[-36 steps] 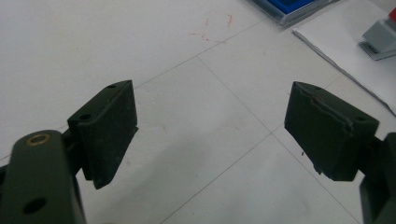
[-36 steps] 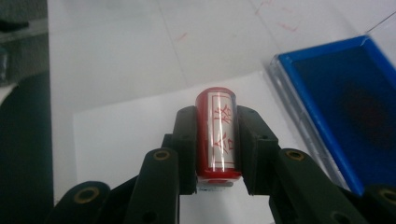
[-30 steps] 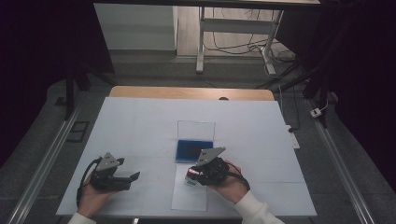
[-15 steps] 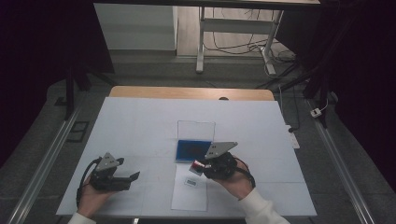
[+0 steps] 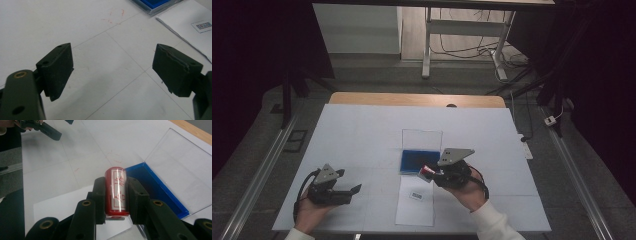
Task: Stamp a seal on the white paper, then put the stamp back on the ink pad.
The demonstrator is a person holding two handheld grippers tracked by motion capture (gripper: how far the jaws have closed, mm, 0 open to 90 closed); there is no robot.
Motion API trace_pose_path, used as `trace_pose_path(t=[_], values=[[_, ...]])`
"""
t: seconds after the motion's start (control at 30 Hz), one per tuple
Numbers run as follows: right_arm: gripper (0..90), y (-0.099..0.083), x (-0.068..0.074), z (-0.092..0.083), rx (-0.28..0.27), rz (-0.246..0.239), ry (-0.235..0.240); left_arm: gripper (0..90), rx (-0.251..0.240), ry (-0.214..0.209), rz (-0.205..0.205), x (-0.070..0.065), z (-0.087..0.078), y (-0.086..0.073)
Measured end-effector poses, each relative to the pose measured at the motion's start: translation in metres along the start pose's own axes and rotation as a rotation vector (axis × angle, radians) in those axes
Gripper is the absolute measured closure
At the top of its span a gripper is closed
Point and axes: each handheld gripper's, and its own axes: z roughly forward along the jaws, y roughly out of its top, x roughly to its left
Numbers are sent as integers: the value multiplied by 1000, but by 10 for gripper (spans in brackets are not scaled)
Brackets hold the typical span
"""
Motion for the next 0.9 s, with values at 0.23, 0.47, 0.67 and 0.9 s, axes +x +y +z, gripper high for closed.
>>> trace_pose_path(t=[0.23, 0.47, 0.67, 0.9], values=[[701, 2, -4, -2, -9, 4, -24, 170, 0, 2, -1, 0, 0, 0], [701, 6, -17, 5, -1, 9, -59, 171, 2, 2, 2, 1, 0, 0], [701, 7, -26, 12, 11, 17, -87, 170, 2, 1, -1, 1, 1, -1], [700, 8, -38, 18, 28, 27, -104, 171, 4, 2, -3, 2, 1, -1]])
